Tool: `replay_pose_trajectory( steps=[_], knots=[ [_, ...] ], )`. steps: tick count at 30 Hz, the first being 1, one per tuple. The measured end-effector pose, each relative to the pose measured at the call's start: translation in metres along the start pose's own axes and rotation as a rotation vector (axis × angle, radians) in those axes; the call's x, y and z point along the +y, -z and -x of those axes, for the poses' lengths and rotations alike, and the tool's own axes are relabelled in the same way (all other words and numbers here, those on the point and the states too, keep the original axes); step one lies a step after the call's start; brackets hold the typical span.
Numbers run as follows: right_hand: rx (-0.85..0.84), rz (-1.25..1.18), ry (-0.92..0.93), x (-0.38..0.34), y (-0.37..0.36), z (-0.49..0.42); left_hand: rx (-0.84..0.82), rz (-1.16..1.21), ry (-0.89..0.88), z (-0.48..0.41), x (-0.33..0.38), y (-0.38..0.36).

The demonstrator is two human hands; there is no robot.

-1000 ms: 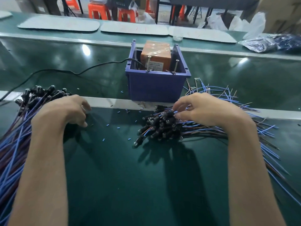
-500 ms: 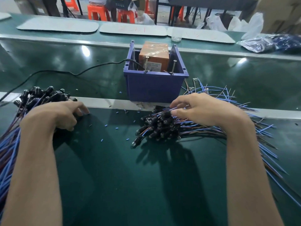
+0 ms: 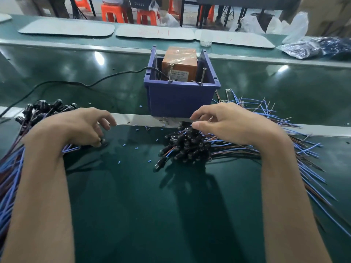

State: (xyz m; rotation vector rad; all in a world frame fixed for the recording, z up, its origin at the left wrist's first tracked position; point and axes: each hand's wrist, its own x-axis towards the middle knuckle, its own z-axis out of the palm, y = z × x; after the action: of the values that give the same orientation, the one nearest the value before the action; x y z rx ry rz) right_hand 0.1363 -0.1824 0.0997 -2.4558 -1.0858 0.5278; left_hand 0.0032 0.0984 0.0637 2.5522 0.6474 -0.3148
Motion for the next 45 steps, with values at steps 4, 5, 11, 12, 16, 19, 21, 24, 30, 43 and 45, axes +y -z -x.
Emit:
replay_pose_trajectory(
  steps=[4,5,11,12,16,19,21,24,30,43,45],
  knots=[
    [0.012,-0.015,0.013,0.000,0.000,0.000,0.086,-0.009,-0.067,0.005,0.008,0.007],
    [0.014,-0.021,0.016,0.000,0.000,-0.001,0.103,-0.023,-0.094,0.006,0.013,0.008],
    [0.057,-0.046,0.051,-0.003,-0.002,-0.002,0.224,0.012,-0.246,0.015,0.046,0.007],
    [0.065,-0.055,0.055,-0.003,-0.002,-0.002,0.232,0.012,-0.266,0.018,0.051,0.007],
    [0.072,-0.066,0.063,-0.003,-0.003,-0.002,0.250,0.054,-0.370,0.024,0.069,0.006],
    [0.083,-0.081,0.074,-0.005,-0.003,-0.002,0.274,0.111,-0.469,0.026,0.084,0.002],
    [0.094,-0.098,0.081,-0.006,-0.004,-0.002,0.286,0.139,-0.493,0.023,0.091,-0.004],
    [0.109,-0.144,0.095,-0.009,-0.004,-0.001,0.285,0.134,-0.484,0.018,0.093,-0.012],
    [0.133,-0.211,0.137,-0.016,-0.003,0.002,0.250,0.184,-0.451,0.014,0.090,-0.013],
    [0.168,-0.285,0.256,-0.028,-0.010,-0.003,0.515,0.444,-0.618,0.020,0.116,-0.015],
    [0.162,-0.349,0.278,-0.030,-0.011,-0.004,0.586,0.500,-0.657,0.024,0.124,-0.014]
  ],
)
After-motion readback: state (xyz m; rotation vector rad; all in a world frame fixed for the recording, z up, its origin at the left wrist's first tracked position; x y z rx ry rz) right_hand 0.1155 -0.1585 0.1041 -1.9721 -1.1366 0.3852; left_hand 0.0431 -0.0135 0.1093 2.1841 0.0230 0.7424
